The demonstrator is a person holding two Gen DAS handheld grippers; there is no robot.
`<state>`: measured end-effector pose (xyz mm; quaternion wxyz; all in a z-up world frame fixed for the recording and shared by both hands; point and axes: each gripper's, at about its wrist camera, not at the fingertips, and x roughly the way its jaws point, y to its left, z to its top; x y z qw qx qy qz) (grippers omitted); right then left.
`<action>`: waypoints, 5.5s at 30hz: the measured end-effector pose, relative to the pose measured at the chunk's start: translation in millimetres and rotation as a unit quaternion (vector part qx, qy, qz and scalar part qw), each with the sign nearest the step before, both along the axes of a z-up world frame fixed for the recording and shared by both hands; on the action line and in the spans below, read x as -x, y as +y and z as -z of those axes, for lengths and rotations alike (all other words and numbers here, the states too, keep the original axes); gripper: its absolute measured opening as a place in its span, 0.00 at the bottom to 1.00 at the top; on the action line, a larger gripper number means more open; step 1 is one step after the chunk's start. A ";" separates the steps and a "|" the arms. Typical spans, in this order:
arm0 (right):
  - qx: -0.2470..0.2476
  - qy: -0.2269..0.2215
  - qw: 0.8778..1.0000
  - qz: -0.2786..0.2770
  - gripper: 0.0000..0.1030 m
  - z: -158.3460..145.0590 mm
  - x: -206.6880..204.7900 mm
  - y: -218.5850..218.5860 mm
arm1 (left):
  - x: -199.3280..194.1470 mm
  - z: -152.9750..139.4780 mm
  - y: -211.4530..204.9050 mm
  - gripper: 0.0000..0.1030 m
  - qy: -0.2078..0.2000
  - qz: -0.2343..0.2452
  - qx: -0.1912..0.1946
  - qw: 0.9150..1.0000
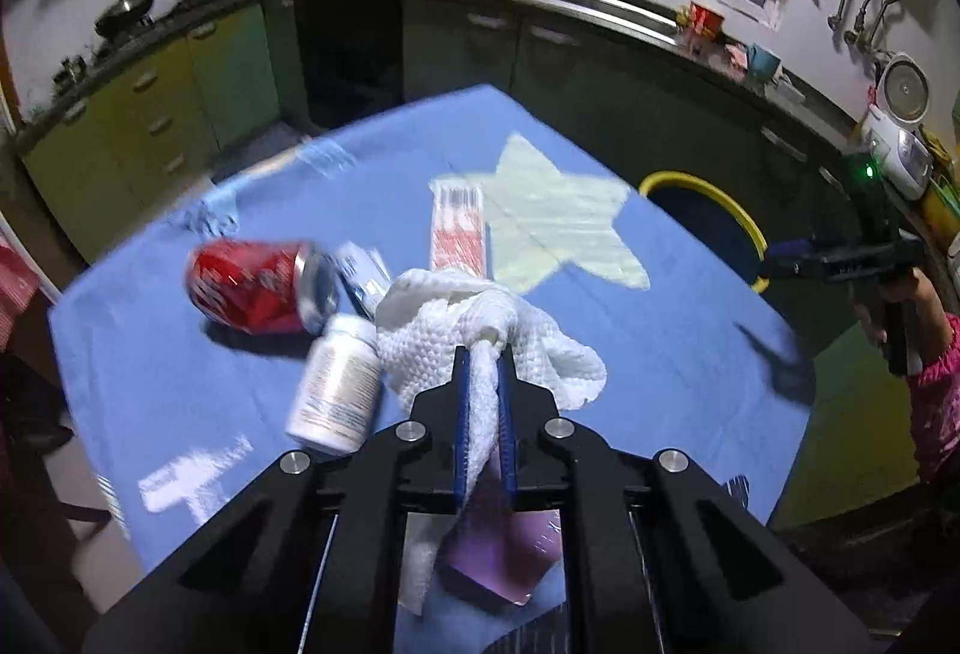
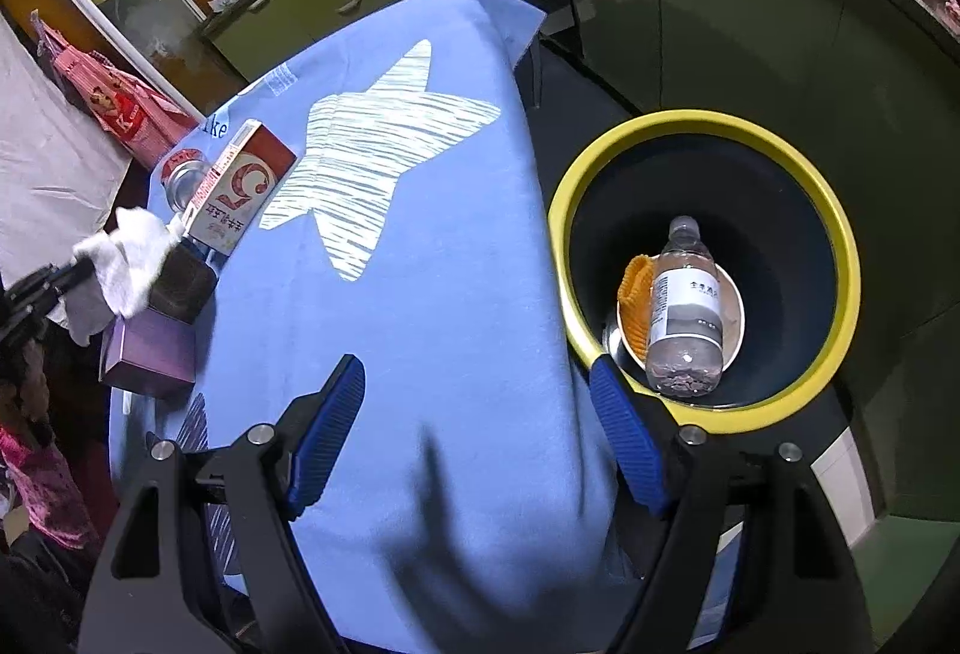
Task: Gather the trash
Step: 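Carry the tissues over the yellow bin and open the left gripper, then grasp the white-and-red carton with the right gripper and lift it, then carry the carton over the yellow bin and drop it in, then grasp the purple box with the left gripper and lift it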
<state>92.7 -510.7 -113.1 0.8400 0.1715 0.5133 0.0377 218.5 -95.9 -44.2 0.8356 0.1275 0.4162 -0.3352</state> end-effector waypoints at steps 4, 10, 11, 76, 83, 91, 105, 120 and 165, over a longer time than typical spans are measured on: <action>0.003 -0.012 1.000 0.006 0.71 -7.1 9.4 -3.0 | 3.4 -24.8 -1.4 0.08 -0.022 0.006 0.000 1.000; 0.009 -0.023 0.999 0.022 0.71 -11.3 25.1 -13.3 | 17.7 -58.5 -31.6 0.08 -0.052 0.044 -0.006 0.998; 0.008 -0.024 0.999 0.026 0.71 -11.1 27.9 -16.5 | 20.7 -63.7 -42.4 0.08 -0.056 0.057 -0.008 0.997; 0.020 -0.014 0.989 -0.143 0.75 -41.3 -141.6 182.1 | 85.9 -17.1 110.8 0.94 -0.114 -0.278 0.077 0.951; 0.027 0.088 0.993 -0.070 0.72 -16.7 -211.8 206.5 | 84.3 -10.9 105.3 0.94 -0.116 -0.255 0.072 0.957; 0.021 0.153 0.987 -0.035 0.65 8.1 -236.4 214.5 | 85.1 -4.3 112.8 0.94 -0.117 -0.247 0.080 0.959; 0.081 0.178 0.978 -0.070 0.34 18.1 -238.8 209.0 | 86.9 2.0 123.3 0.95 -0.107 -0.255 0.085 0.957; 0.075 0.071 0.991 -0.085 0.34 -62.9 -134.8 110.5 | 90.5 -2.8 97.9 0.95 -0.109 -0.236 0.076 0.962; 0.042 -0.062 0.997 0.011 0.61 -47.2 25.7 16.9 | 57.7 66.0 25.7 0.94 -0.013 0.087 0.060 0.994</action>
